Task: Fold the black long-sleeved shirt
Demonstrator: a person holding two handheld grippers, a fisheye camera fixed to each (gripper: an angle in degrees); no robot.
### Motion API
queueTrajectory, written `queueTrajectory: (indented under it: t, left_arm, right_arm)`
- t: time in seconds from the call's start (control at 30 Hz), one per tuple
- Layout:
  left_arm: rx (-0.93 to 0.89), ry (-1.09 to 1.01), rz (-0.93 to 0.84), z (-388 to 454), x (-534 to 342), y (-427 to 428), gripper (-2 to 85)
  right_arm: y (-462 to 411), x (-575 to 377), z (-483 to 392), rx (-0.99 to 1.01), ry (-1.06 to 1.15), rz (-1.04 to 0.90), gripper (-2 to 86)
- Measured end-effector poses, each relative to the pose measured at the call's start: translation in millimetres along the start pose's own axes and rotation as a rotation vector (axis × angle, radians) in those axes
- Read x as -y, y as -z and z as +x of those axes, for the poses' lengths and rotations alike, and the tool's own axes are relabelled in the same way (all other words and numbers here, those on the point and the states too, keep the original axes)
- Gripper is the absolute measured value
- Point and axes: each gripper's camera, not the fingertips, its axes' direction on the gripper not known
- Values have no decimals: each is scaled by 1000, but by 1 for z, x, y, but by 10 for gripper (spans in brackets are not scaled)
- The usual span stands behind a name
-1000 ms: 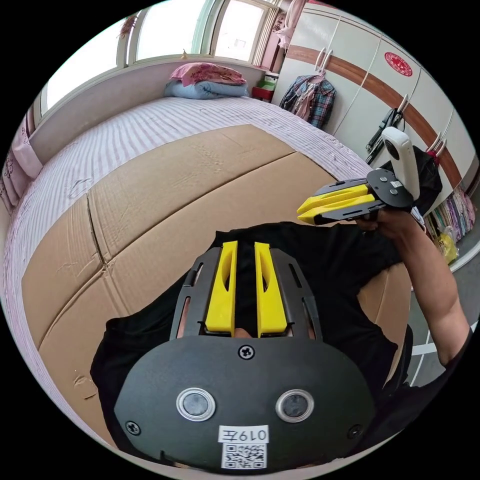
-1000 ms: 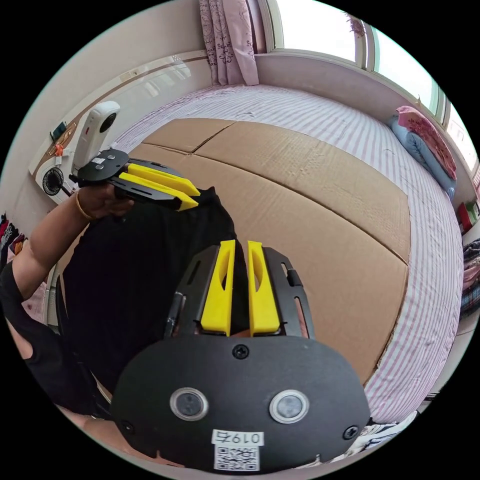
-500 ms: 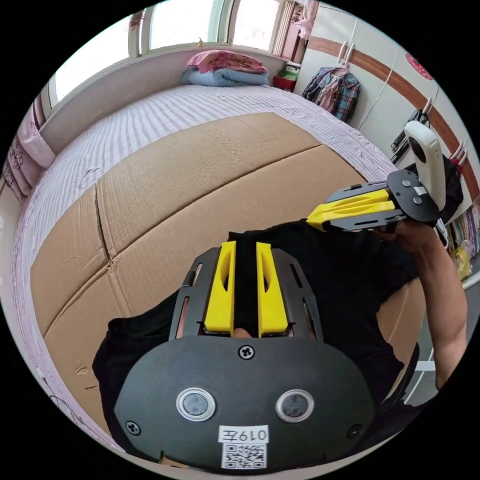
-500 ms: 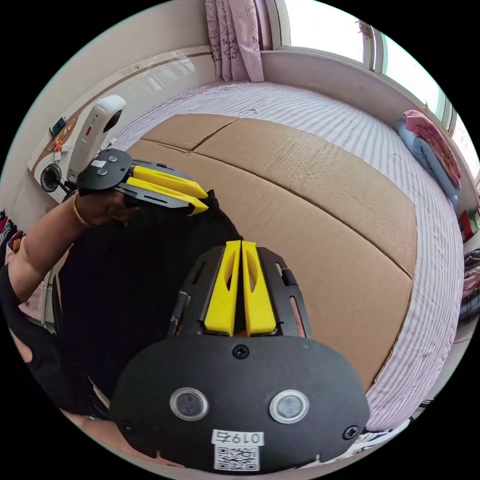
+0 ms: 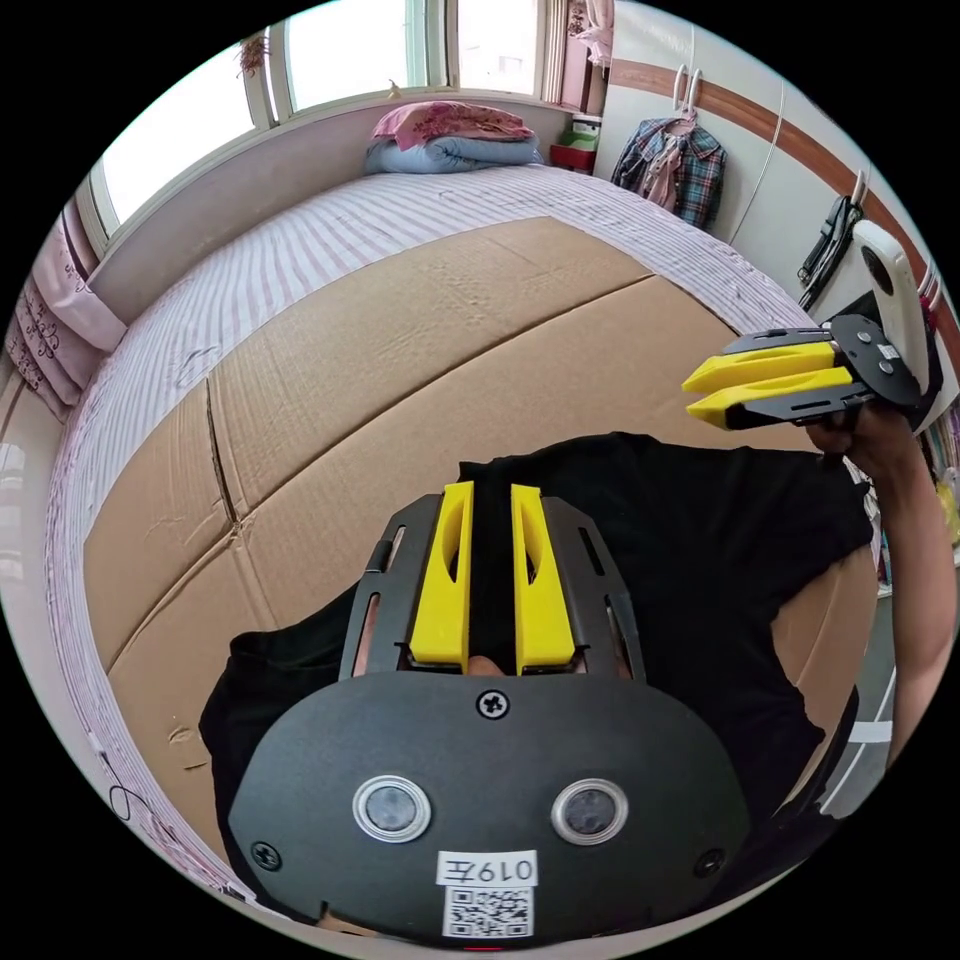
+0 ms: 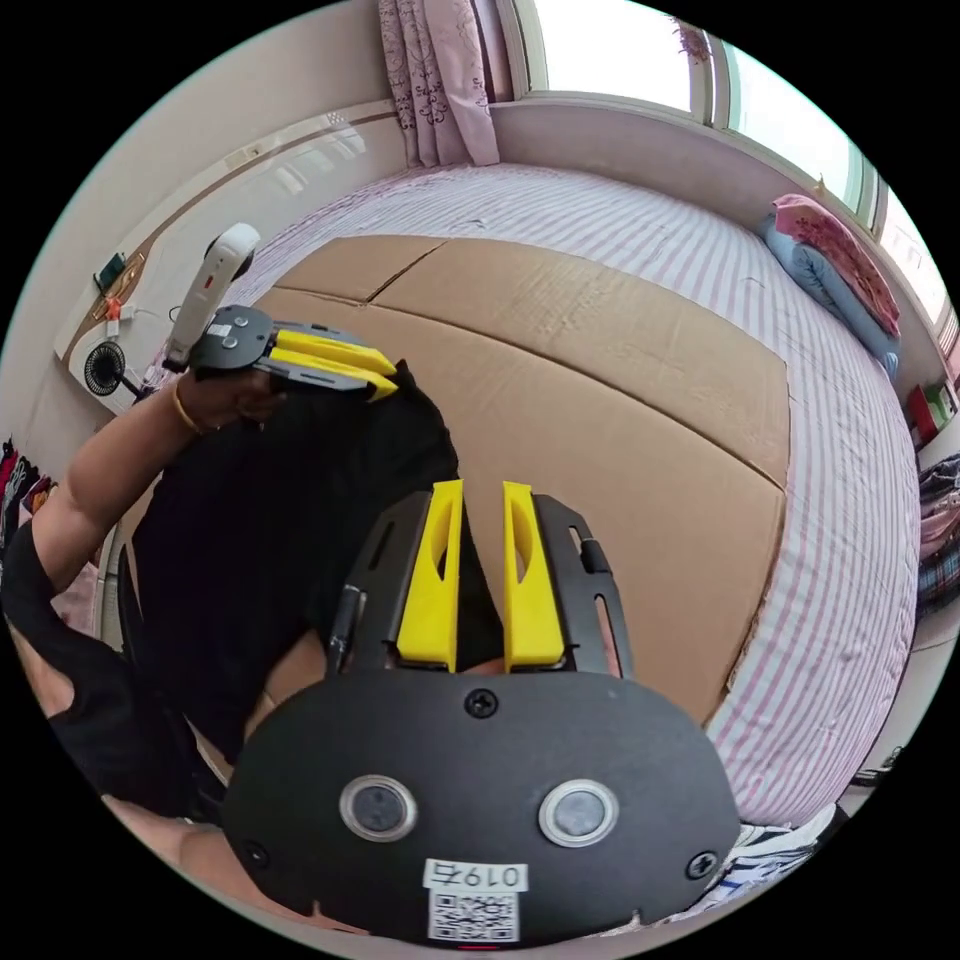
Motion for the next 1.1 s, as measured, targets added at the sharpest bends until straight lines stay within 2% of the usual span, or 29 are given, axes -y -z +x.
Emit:
queueTrajectory:
  t: [0.17,0.4,0.5,0.63,0.73,0.8,0.9,1.0,1.1]
  left_arm:
    - [11,0,-9,14,16,3,39]
    - [12,0,-7,30,35,6,46]
    - [22,-3,-14,37,45,8,52]
    - [59,-7,31,46,53,22,61]
    - [106,-16,78,51,62,40,68]
    - [8,-70,132,65,74,56,69]
    - [-175,-219,114,106,98,56,71]
    - [-148,-352,30,157,121,35,71]
    - [-141,-401,-14,191,140,13,72]
  right_arm:
    - [-19,-67,13,-5,-33,-97,62]
    - [-29,-126,-12,-35,-32,-55,57]
    - [-30,-154,-60,-82,67,33,58]
    - [-44,-189,-151,-269,147,258,60]
    - [-80,-199,-209,-389,247,260,54]
    - [-107,-198,-232,-475,301,226,61]
    - [-147,-196,-257,-565,394,181,79]
    - [-179,-201,-274,-647,462,124,80]
    - [-200,-209,-288,-649,505,109,75]
